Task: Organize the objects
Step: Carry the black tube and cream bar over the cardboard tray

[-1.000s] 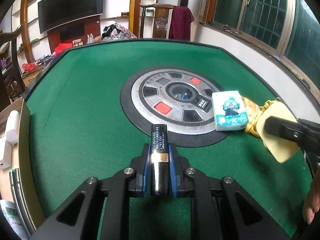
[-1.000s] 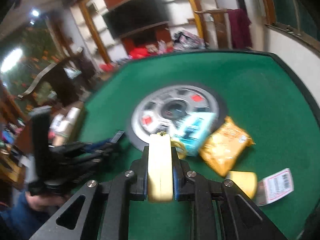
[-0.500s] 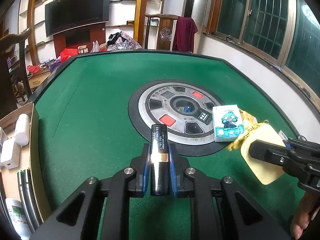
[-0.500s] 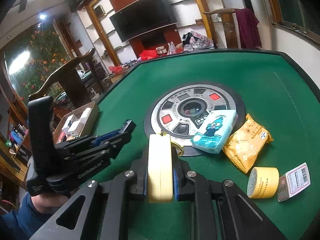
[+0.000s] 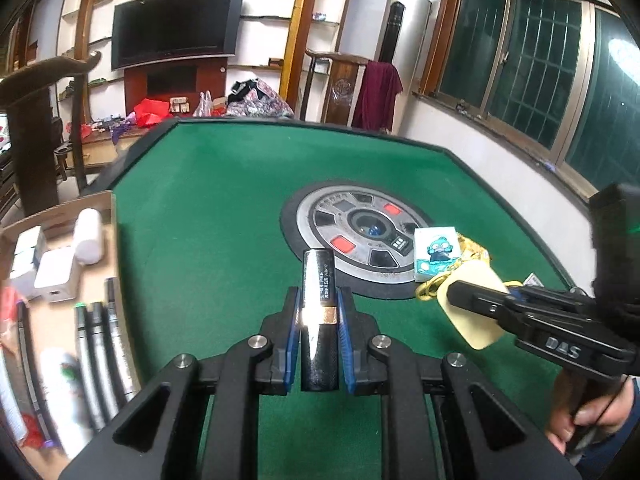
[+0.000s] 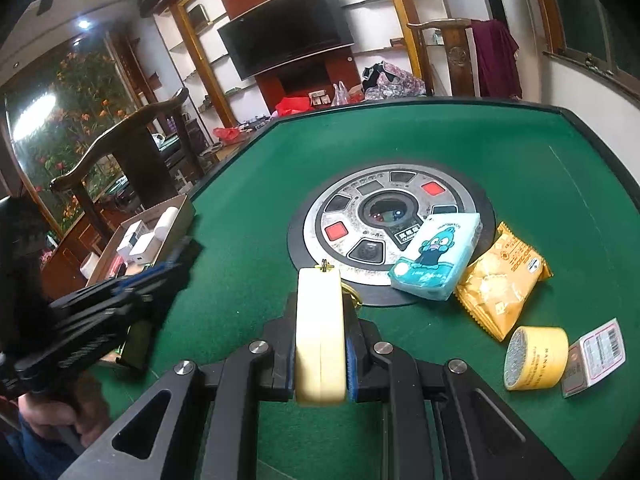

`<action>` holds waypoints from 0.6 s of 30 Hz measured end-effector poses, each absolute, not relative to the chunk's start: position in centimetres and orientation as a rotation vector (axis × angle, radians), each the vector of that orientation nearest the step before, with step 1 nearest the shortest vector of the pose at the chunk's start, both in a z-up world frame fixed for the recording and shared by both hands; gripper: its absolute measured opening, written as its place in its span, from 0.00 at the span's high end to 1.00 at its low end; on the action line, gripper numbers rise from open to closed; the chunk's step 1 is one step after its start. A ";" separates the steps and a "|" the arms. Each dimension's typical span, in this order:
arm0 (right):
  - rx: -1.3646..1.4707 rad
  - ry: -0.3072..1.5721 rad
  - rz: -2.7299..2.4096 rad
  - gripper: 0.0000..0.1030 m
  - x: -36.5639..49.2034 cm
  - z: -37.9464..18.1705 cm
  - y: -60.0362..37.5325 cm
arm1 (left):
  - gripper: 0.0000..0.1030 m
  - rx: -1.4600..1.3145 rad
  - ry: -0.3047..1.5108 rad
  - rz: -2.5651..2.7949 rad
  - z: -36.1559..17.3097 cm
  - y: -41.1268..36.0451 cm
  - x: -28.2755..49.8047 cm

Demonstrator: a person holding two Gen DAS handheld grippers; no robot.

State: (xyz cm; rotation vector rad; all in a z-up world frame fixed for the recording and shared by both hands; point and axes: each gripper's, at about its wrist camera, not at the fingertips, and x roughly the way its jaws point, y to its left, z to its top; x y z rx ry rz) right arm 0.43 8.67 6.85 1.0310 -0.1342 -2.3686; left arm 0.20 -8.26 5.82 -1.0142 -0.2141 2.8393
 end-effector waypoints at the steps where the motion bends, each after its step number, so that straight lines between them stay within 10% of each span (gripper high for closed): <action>1: 1.031 -0.139 -2.371 0.81 0.5 6.9 8.6 | 0.84 -1.003 -0.221 2.845 6.2 -8.6 0.6; 18: 0.945 -0.089 -2.221 0.81 5.3 10.7 -1.4 | 0.83 -0.867 -0.368 3.021 10.9 -19.3 8.1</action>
